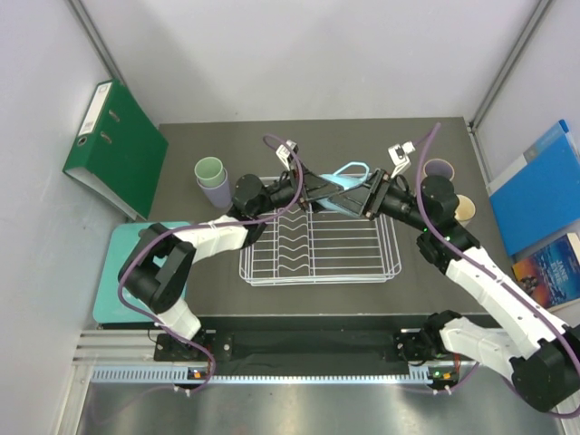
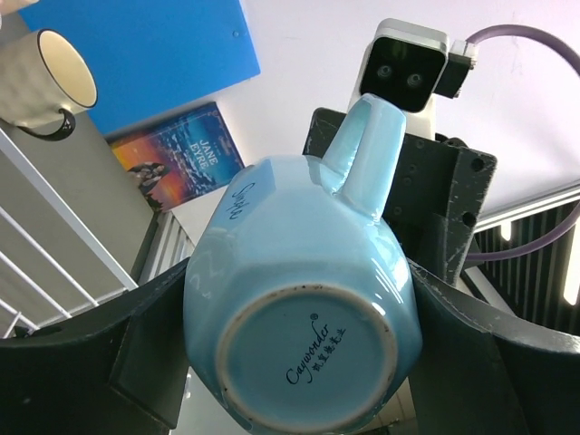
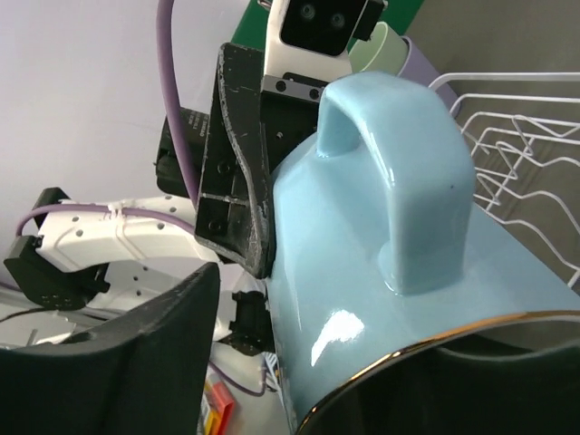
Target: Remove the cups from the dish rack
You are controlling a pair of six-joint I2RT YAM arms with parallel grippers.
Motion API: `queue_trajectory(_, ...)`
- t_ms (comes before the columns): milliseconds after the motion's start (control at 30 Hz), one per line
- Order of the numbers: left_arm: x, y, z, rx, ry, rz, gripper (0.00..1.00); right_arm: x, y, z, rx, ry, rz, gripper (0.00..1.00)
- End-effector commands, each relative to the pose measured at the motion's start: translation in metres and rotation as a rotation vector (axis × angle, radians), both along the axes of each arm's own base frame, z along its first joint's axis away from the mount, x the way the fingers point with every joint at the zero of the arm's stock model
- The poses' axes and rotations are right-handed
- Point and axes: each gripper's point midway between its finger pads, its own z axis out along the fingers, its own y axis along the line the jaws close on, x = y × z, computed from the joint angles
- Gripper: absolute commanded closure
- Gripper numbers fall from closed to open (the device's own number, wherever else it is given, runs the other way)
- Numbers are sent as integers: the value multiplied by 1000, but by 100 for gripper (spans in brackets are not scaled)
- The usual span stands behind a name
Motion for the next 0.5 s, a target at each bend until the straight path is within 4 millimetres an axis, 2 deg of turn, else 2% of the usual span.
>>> queue_trajectory(0, -3, 7, 33, -80, -138, 19, 100, -6, -6, 32, -13, -123, -27, 41)
queue_trajectory(167, 9, 17, 38, -84, -143, 61, 100, -5, -15, 25, -68, -131, -65, 47)
queue_trajectory(267, 14, 24, 42, -84, -148, 77, 100, -7, -19, 17, -95, -127, -76, 47)
queue_trajectory(300, 14, 24, 43, -83, -150, 77, 100, -8, -20, 15, -99, -120, -77, 49)
queue_trajectory(333, 15, 24, 43, -81, -152, 75, 100, -9, -20, 10, -106, -114, -74, 60)
queue_trajectory(367, 15, 24, 43, -81, -150, 74, 100, -10, -20, 9, -105, -114, -71, 63)
queue_trajectory(433, 14, 24, 45, -84, -151, 67, 100, -9, -19, 3, -108, -103, -68, 65)
queue_trajectory(467, 12, 24, 46, -89, -149, 61, 100, -11, -18, 2, -99, -99, -56, 62)
